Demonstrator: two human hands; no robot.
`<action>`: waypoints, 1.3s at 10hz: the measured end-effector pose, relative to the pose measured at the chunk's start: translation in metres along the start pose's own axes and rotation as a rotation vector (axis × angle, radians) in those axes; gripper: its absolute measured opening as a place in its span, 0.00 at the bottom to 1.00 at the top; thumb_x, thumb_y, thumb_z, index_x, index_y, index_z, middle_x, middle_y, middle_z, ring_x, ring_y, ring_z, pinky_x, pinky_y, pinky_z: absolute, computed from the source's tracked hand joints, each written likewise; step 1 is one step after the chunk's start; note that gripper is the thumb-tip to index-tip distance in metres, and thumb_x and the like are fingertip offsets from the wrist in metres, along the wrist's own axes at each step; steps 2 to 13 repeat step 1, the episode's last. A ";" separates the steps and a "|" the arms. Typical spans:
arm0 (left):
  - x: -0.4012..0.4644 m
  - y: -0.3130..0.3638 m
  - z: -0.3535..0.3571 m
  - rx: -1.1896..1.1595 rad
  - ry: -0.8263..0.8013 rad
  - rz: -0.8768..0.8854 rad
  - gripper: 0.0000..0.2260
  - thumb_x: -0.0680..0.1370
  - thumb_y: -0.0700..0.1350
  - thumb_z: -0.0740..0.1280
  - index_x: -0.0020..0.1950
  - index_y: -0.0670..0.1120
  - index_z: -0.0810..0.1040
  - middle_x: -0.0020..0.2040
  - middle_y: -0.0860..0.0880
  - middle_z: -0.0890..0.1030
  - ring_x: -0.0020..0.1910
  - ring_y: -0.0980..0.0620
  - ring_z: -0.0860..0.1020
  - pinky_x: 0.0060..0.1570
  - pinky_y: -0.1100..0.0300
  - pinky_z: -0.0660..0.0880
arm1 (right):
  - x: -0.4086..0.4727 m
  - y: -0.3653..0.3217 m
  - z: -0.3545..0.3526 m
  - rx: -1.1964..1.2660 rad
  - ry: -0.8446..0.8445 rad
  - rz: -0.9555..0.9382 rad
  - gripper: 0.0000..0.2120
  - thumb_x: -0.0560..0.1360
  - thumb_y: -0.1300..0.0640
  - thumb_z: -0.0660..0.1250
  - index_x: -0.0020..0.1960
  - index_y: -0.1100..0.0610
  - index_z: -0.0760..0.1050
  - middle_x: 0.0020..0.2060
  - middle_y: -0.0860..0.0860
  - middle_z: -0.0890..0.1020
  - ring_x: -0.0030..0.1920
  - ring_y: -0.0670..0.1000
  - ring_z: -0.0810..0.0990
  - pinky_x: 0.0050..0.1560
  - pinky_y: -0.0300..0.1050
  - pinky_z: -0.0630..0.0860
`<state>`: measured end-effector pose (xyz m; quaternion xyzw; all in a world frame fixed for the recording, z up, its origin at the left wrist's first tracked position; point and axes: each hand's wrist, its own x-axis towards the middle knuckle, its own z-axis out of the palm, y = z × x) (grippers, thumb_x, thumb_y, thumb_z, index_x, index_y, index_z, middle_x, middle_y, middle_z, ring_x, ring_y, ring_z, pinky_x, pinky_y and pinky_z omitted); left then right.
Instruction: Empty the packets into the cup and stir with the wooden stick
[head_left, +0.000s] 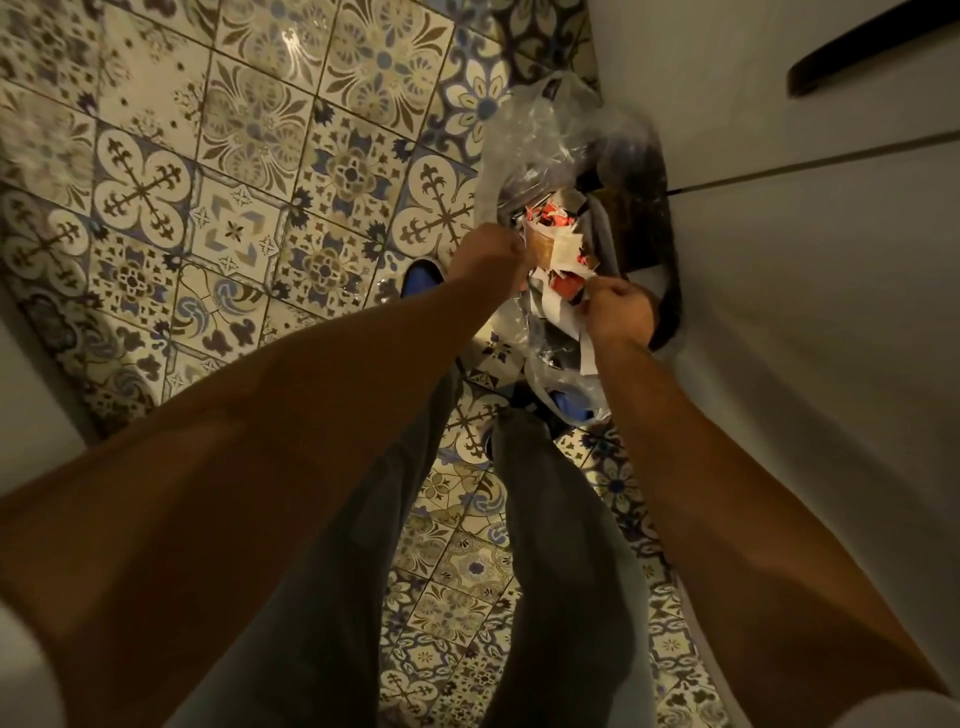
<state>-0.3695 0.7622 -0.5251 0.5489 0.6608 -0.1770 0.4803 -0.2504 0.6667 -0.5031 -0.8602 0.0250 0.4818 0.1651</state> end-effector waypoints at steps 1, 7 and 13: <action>-0.005 -0.002 -0.007 0.016 0.025 0.081 0.15 0.78 0.57 0.69 0.43 0.46 0.84 0.36 0.52 0.82 0.34 0.57 0.80 0.36 0.63 0.73 | -0.003 0.001 -0.001 0.057 0.018 -0.024 0.08 0.79 0.58 0.64 0.44 0.49 0.80 0.41 0.49 0.83 0.54 0.54 0.82 0.59 0.52 0.80; -0.005 -0.002 -0.007 0.016 0.025 0.081 0.15 0.78 0.57 0.69 0.43 0.46 0.84 0.36 0.52 0.82 0.34 0.57 0.80 0.36 0.63 0.73 | -0.003 0.001 -0.001 0.057 0.018 -0.024 0.08 0.79 0.58 0.64 0.44 0.49 0.80 0.41 0.49 0.83 0.54 0.54 0.82 0.59 0.52 0.80; -0.005 -0.002 -0.007 0.016 0.025 0.081 0.15 0.78 0.57 0.69 0.43 0.46 0.84 0.36 0.52 0.82 0.34 0.57 0.80 0.36 0.63 0.73 | -0.003 0.001 -0.001 0.057 0.018 -0.024 0.08 0.79 0.58 0.64 0.44 0.49 0.80 0.41 0.49 0.83 0.54 0.54 0.82 0.59 0.52 0.80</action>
